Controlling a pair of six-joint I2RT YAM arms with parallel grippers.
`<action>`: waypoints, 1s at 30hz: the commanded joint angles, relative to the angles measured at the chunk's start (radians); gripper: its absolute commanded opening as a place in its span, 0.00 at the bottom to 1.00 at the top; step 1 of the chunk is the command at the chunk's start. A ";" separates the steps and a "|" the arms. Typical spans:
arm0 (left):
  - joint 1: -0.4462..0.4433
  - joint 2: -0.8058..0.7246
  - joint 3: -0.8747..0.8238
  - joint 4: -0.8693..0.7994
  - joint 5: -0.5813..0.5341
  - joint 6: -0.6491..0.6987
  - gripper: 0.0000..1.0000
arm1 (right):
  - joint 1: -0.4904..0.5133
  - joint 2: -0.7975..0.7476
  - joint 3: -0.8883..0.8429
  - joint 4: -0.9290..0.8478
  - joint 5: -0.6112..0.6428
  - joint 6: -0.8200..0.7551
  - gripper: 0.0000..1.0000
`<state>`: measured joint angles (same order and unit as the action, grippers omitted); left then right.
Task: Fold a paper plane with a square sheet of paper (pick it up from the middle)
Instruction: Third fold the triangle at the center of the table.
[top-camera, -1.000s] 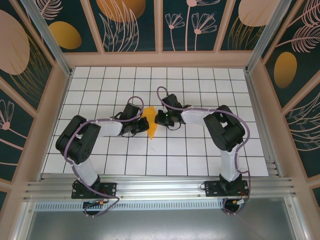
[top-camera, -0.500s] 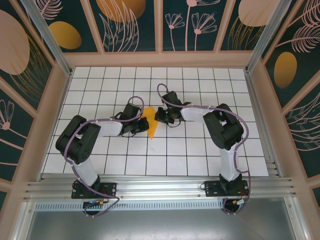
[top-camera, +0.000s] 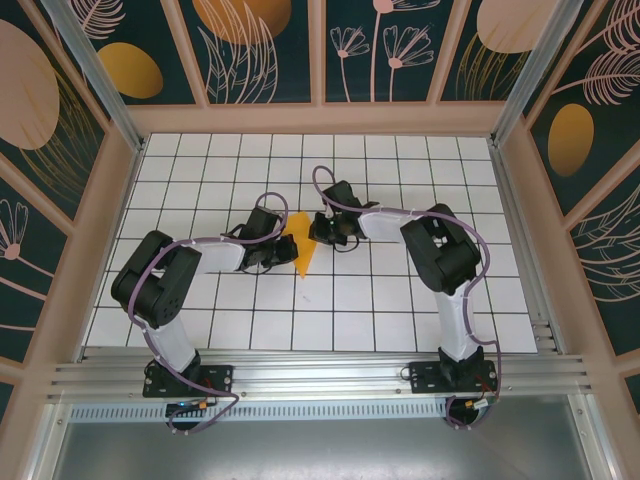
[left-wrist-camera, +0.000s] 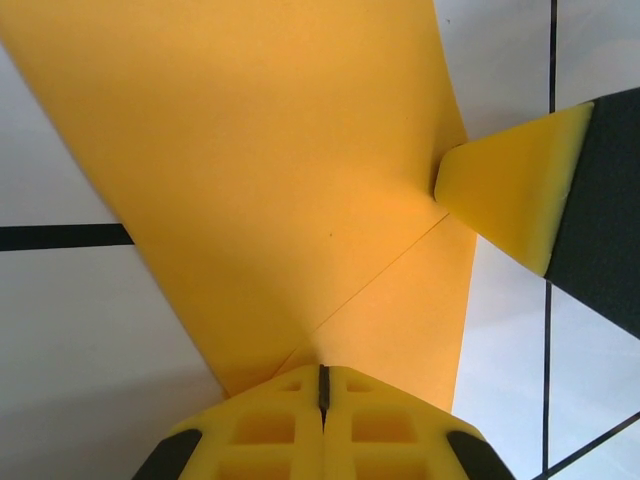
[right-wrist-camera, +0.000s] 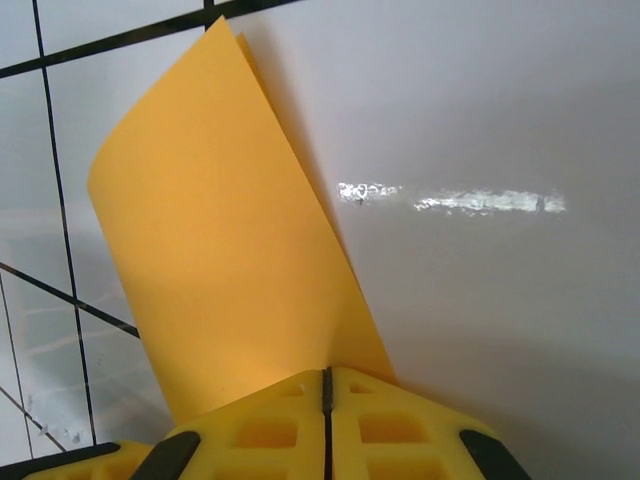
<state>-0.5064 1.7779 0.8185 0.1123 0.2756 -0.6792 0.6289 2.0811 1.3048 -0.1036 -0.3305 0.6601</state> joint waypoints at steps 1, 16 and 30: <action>0.008 0.036 -0.031 -0.119 -0.084 0.032 0.04 | -0.018 0.039 0.021 -0.041 0.066 -0.011 0.08; 0.008 0.032 -0.003 -0.090 -0.044 0.107 0.04 | 0.002 -0.127 -0.020 -0.028 0.058 -0.055 0.08; 0.006 0.022 -0.003 -0.095 0.134 0.365 0.07 | 0.011 -0.379 -0.297 0.040 0.086 -0.011 0.08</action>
<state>-0.4965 1.7855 0.8307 0.0971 0.3523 -0.3950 0.6292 1.7424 1.0519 -0.1001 -0.2363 0.6350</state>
